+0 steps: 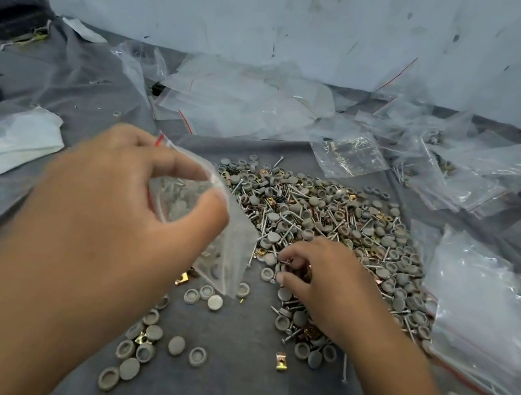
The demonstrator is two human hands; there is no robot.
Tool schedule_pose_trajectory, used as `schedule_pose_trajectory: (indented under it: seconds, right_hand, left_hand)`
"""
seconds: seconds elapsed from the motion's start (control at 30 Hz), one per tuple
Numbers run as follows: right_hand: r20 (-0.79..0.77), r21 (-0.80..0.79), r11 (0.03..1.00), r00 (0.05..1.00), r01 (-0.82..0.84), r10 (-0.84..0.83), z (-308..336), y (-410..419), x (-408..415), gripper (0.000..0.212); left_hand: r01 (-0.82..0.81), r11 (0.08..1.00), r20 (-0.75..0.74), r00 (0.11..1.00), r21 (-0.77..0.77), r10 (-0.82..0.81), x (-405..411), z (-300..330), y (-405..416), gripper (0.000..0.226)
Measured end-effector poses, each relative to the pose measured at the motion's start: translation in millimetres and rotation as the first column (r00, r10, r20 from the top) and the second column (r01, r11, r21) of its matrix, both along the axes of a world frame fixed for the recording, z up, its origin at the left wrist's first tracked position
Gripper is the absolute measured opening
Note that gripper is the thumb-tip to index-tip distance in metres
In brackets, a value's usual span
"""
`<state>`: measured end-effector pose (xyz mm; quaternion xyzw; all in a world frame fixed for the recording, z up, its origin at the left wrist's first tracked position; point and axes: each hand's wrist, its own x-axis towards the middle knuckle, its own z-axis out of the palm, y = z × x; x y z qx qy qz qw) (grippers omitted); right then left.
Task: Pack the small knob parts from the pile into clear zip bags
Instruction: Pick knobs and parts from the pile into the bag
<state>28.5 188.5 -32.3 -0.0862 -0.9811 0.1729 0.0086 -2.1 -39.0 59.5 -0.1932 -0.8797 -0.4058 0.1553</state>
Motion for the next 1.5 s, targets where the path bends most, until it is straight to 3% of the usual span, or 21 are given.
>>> schedule_pose_trajectory:
  seconds: [0.1, 0.23, 0.33, 0.4, 0.47, 0.53, 0.67, 0.9, 1.03, 1.13, 1.2, 1.37, 1.43, 1.5]
  right_hand:
    - [-0.052, 0.138, 0.990, 0.999, 0.006, 0.001, -3, -5, -2, 0.018]
    - [-0.071, 0.120, 0.993, 0.997, -0.019, 0.028, -8, -6, 0, 0.010]
    - [-0.123, 0.004, 1.000, 0.992, 0.000, 0.001, -5, -1, -1, 0.010]
    - [-0.239, -0.209, 0.978, 0.969, 0.009, -0.060, 3, -1, 0, 0.011]
    - [-0.420, -0.414, 0.905, 0.902, -0.092, -0.100, 18, -8, 3, 0.013]
    - [-0.581, -0.480, 0.840, 0.809, -0.254, -0.087, 36, -19, 9, 0.014]
    - [-0.747, -0.261, 0.874, 0.659, -0.410, 0.086, 48, -38, 19, 0.012]
    - [-0.717, -0.050, 0.922, 0.656, -0.385, 0.236, 44, -42, 26, 0.019]
    - [-0.687, 0.187, 0.943, 0.649, -0.275, 0.326, 41, -37, 29, 0.018]
    - [-0.639, 0.274, 0.927, 0.671, -0.257, 0.376, 41, -35, 28, 0.014]
    - [-0.631, 0.222, 0.936, 0.691, -0.274, 0.353, 39, -34, 26, 0.020]
    - [-0.698, -0.215, 0.945, 0.716, -0.247, 0.028, 38, -21, 23, 0.008]
    - [-0.602, -0.315, 0.935, 0.796, -0.161, -0.066, 32, -10, 19, 0.008]
    - [-0.386, -0.274, 0.961, 0.920, -0.047, -0.065, 20, -3, 14, 0.012]
  left_hand:
    - [-0.036, 0.995, -0.033, 0.999, -0.096, 0.033, 3, 1, 6, 0.028]
    - [-0.069, 0.989, -0.030, 0.997, -0.128, 0.066, -2, -5, 11, 0.044]
    - [-0.072, 0.984, -0.010, 0.997, -0.165, 0.071, -5, -13, 14, 0.050]
    - [-0.075, 0.982, 0.008, 0.997, -0.175, 0.078, -6, -19, 17, 0.051]
    - [-0.084, 0.983, 0.011, 0.996, -0.165, 0.087, -6, -23, 22, 0.050]
    - [-0.086, 0.980, 0.008, 0.996, -0.177, 0.089, -6, -27, 27, 0.050]
    - [-0.048, 0.980, 0.039, 0.998, -0.195, 0.056, -6, -29, 32, 0.054]
    - [0.120, 0.971, 0.120, 0.988, -0.208, -0.097, -6, -24, 32, 0.024]
    - [0.183, 0.959, 0.190, 0.971, -0.218, -0.142, -10, -25, 25, 0.030]
    - [0.171, 0.954, 0.191, 0.973, -0.245, -0.126, -13, -28, 23, 0.030]
    - [0.146, 0.957, 0.174, 0.979, -0.252, -0.104, -13, -30, 23, 0.030]
    - [0.070, 0.986, 0.126, 0.991, -0.152, -0.051, -14, -29, 24, 0.029]
    - [0.022, 0.994, 0.067, 0.998, -0.109, -0.015, -17, -26, 21, 0.029]
    - [-0.033, 0.998, 0.012, 0.999, -0.046, 0.034, -19, -20, 16, 0.032]
